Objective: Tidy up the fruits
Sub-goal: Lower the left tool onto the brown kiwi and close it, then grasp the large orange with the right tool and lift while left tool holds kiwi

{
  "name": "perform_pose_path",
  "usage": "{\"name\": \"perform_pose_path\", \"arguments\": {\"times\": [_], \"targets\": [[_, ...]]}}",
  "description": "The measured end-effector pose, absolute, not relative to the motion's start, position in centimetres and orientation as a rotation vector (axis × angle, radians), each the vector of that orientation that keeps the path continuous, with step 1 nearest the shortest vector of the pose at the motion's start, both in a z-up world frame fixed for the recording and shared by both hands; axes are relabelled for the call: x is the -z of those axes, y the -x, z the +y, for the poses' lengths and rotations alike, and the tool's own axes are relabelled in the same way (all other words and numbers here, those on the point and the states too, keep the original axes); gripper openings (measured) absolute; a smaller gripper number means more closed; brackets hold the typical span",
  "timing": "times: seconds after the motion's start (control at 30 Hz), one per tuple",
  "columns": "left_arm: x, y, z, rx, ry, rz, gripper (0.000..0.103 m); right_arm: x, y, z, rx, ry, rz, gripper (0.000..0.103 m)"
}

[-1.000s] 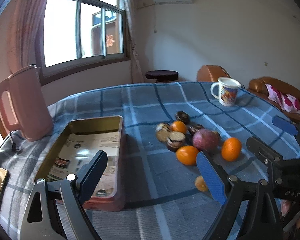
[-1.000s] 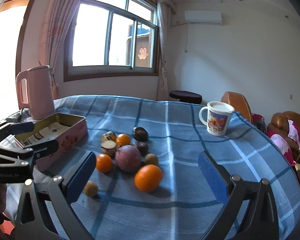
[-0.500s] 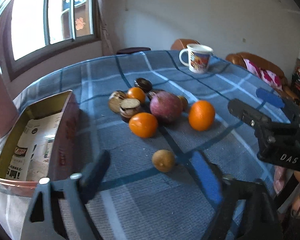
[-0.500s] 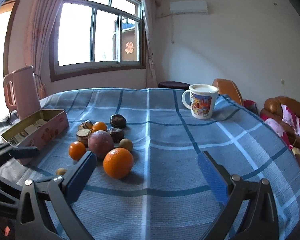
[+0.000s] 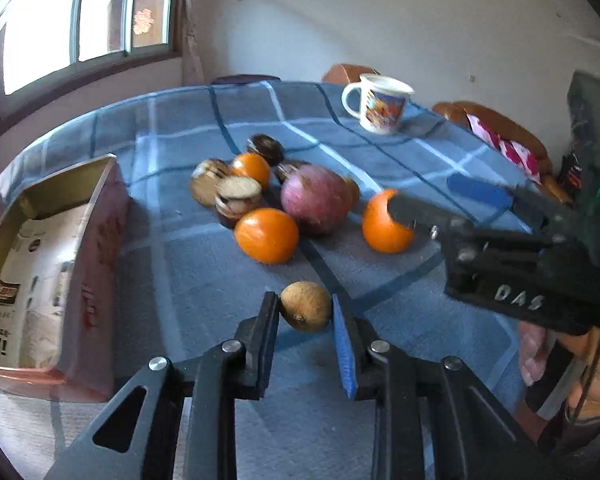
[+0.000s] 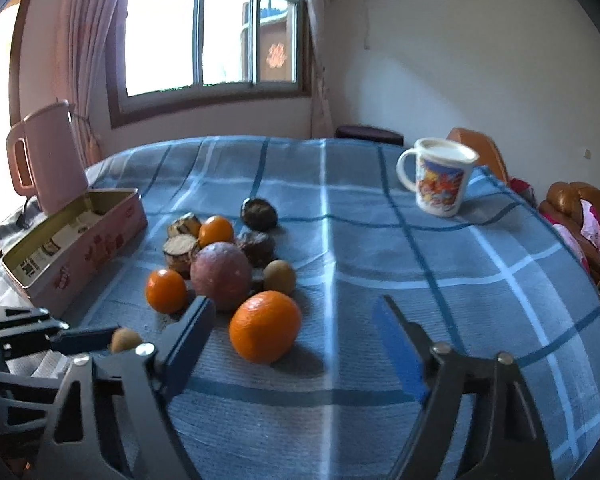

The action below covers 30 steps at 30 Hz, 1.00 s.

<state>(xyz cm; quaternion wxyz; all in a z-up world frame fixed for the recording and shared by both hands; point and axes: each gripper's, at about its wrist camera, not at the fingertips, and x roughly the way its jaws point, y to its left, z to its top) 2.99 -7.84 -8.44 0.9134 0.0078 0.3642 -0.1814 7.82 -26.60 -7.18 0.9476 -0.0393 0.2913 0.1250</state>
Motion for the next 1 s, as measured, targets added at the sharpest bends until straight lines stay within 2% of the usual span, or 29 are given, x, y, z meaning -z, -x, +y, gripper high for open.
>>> {"name": "perform_pose_path", "arguments": {"times": [0.13,0.2,0.27,0.33,0.43,1.0], "targets": [[7.6,-3.5,-6.3,0.315,-0.003,0.709,0.028,7.7,-8.5,-25.9,-0.273,0.083,0.635,0.078],[7.5,-4.0,-5.7,0.3,0.006,0.699,0.028,8.0,-9.0,-25.8,-0.272,0.083,0.665,0.072],[7.4,-4.3,-5.4,0.288,0.008,0.685,0.028,8.3,-9.4,-25.7,-0.279,0.077,0.692,0.06],[7.5,-4.7,-5.4,0.298,0.027,0.697,0.028,8.6,-9.8,-25.7,-0.292,0.067,0.721,0.058],[7.4,-4.7,-5.6,0.307,0.023,0.687,0.028,8.8,-9.9,-25.7,-0.327,0.056,0.734,0.048],[5.8,-3.4,-4.7,0.269,0.058,0.572,0.028,7.6,-8.3,-25.6,-0.35,0.054,0.62,0.046]]}}
